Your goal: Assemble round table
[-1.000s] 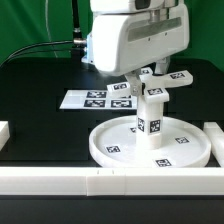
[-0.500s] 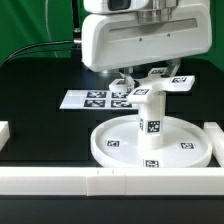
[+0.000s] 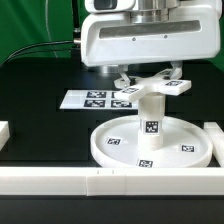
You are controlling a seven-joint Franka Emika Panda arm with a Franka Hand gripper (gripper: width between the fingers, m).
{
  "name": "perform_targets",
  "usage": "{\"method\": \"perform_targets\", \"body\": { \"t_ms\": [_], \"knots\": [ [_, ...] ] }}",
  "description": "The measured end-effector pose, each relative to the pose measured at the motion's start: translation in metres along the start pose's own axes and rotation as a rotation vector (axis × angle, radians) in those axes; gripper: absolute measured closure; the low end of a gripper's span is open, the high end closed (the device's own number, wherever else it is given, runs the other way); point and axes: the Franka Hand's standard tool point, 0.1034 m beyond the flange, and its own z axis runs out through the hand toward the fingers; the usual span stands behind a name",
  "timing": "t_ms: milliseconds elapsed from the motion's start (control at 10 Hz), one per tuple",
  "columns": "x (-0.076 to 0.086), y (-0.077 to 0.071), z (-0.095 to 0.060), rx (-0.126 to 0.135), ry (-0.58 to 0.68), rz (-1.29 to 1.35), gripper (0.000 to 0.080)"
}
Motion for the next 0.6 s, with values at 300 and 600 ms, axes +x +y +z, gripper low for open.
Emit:
{"method": "perform_targets", "body": {
  "t_ms": [300,600],
  "knots": [
    [-0.0035,-0.0002,-0.0002,0.008,-0.005,0.327,0.0347],
    [-0.0039,-0.0005,-0.0001,0.047,-0.024,0.703,0.0347]
  ]
}}
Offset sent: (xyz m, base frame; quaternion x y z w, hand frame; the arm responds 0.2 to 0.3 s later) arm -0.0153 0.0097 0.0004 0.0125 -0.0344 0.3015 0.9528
